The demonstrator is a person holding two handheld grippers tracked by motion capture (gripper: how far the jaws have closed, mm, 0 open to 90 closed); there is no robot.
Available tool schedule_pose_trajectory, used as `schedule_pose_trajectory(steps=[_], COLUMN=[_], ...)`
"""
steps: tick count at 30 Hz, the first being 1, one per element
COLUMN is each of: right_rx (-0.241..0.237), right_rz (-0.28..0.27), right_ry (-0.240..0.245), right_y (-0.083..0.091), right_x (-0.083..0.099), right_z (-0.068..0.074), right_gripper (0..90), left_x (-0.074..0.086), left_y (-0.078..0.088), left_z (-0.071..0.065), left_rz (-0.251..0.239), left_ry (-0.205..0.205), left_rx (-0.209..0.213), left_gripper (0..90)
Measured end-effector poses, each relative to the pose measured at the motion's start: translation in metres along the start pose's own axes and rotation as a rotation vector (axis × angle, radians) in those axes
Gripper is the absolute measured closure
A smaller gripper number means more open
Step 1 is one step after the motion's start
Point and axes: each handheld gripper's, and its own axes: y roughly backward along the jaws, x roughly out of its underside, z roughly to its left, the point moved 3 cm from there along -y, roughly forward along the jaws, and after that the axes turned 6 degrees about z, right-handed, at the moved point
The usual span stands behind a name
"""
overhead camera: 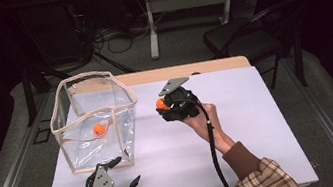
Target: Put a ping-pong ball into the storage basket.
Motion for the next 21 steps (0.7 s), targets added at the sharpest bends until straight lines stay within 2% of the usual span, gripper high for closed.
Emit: schedule_pose_trajectory(steps=[21], right_rx=[0.001], right_rz=[-0.009], right_ry=[0.014], right_y=[0.001], right_x=[-0.017], right_z=[0.001], right_gripper=[50.7], left_x=[0.000], left_y=[0.000], left_z=[0.000], left_rz=[0.000], left_ry=[0.000], left_rx=[0.001], left_gripper=[15.9])
